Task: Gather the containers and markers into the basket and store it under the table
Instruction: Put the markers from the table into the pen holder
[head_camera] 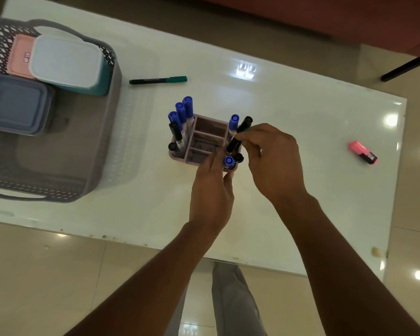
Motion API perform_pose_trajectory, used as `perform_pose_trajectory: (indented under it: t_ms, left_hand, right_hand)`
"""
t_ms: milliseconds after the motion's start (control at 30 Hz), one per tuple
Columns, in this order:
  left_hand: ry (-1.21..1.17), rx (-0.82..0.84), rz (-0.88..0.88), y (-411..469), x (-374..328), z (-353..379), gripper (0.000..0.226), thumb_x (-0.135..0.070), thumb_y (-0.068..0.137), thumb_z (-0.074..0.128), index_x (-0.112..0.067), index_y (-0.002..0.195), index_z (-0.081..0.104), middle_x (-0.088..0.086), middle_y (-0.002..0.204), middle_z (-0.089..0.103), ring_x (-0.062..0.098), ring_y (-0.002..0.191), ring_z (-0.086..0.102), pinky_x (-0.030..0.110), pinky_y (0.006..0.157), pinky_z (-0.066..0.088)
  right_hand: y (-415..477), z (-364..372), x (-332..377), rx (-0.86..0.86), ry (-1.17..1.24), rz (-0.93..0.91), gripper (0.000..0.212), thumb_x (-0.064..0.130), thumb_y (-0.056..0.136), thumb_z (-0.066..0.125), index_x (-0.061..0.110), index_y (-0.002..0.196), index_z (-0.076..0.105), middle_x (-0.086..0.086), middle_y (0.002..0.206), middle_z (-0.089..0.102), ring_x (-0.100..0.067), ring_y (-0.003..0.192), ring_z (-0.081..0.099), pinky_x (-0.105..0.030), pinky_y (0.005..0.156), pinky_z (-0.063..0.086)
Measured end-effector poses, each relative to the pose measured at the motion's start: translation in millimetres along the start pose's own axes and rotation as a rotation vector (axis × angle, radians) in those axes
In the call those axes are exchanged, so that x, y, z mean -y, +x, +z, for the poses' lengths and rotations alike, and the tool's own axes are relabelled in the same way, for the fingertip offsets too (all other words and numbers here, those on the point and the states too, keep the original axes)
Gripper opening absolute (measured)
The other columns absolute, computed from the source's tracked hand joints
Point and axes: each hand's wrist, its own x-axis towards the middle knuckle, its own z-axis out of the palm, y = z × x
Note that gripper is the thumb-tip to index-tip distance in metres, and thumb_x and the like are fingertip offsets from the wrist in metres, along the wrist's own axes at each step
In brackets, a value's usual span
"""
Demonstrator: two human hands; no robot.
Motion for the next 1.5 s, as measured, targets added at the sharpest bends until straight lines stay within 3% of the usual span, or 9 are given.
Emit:
perform_pose_trajectory:
  t_ms: [167,333,500,667,833,1033,1167,1267,1500]
  left_hand:
    - [0.004,-0.051,-0.027,-8,5,4,0.055,-0.016,0.09,0.066,-0.018,0.14,0.043,0.001,0.139,0.053,0.016,0.126,0.053,0.029,0.106,0.046]
    - [0.057,-0.225,-0.147,-40,-18,23,0.045,-0.008,0.079,0.073,-0.009,0.115,0.045,0.009,0.115,0.049,0.012,0.099,0.048,0.019,0.078,0.044]
    - [0.082,0.02,0.012,-56,-46,66,0.03,-0.014,0.083,0.066,-0.014,0.109,0.051,0.002,0.108,0.054,0.006,0.092,0.046,0.003,0.074,0.03]
    - [0.146,0.179,0.342,-21,-100,123,0.039,-0.011,0.082,0.062,-0.006,0.119,0.053,0.011,0.121,0.055,0.024,0.108,0.053,0.03,0.085,0.051]
    - [0.268,0.413,0.475,9,-141,176,0.043,-0.016,0.082,0.057,-0.005,0.123,0.049,0.01,0.131,0.048,0.03,0.118,0.046,0.046,0.082,0.052]
    - [0.296,0.582,0.379,20,-148,202,0.056,-0.02,0.089,0.055,-0.005,0.139,0.037,0.009,0.147,0.035,0.029,0.131,0.037,0.042,0.099,0.046]
    - [0.088,0.639,-0.023,27,-146,199,0.052,-0.023,0.094,0.054,-0.011,0.142,0.038,0.012,0.132,0.055,0.028,0.113,0.058,0.038,0.099,0.048]
    - [-0.114,0.587,-0.228,34,-152,184,0.045,-0.03,0.099,0.048,-0.016,0.141,0.042,0.008,0.126,0.061,0.027,0.107,0.064,0.039,0.095,0.052]
    - [-0.357,0.244,-0.12,57,-174,99,0.032,-0.026,0.098,0.054,-0.02,0.129,0.055,-0.001,0.113,0.064,0.015,0.1,0.066,0.028,0.08,0.059]
  right_hand:
    - [-5,-1,0,0.056,0.005,0.023,0.034,0.004,0.092,0.053,0.02,0.118,0.07,-0.001,0.11,0.068,-0.022,0.089,0.066,-0.034,0.081,0.056]
    - [-30,0,-35,-0.188,0.207,0.08,0.038,-0.003,0.089,0.05,0.015,0.117,0.069,0.001,0.11,0.07,-0.01,0.093,0.066,-0.028,0.075,0.057]
    - [-57,2,-92,-0.21,0.178,0.209,0.034,0.002,0.088,0.049,0.015,0.112,0.07,0.002,0.106,0.072,-0.016,0.097,0.066,-0.04,0.076,0.057]
    - [-55,-32,-175,-0.254,0.051,0.42,0.037,0.005,0.086,0.054,0.016,0.12,0.065,0.002,0.119,0.067,-0.019,0.118,0.054,-0.016,0.091,0.034]
    - [-46,-53,-265,-0.186,-0.086,0.543,0.05,0.005,0.085,0.055,0.013,0.134,0.048,-0.004,0.134,0.05,-0.028,0.127,0.041,-0.037,0.096,0.046]
    - [-37,-52,-306,-0.1,-0.208,0.502,0.04,0.025,0.095,0.055,0.016,0.133,0.051,-0.002,0.129,0.056,-0.033,0.118,0.043,-0.043,0.084,0.05]
    - [-34,-43,-292,-0.084,-0.194,0.524,0.022,0.027,0.094,0.056,0.012,0.109,0.06,-0.008,0.103,0.062,-0.029,0.101,0.048,-0.04,0.073,0.048]
    - [-29,-38,-265,-0.034,0.052,0.609,0.02,0.027,0.09,0.061,0.009,0.096,0.055,-0.007,0.087,0.063,-0.028,0.084,0.056,-0.033,0.06,0.043]
    - [4,-76,-154,-0.231,0.787,0.535,0.02,0.011,0.09,0.062,0.005,0.105,0.05,-0.006,0.076,0.069,-0.011,0.058,0.063,-0.02,0.054,0.05]
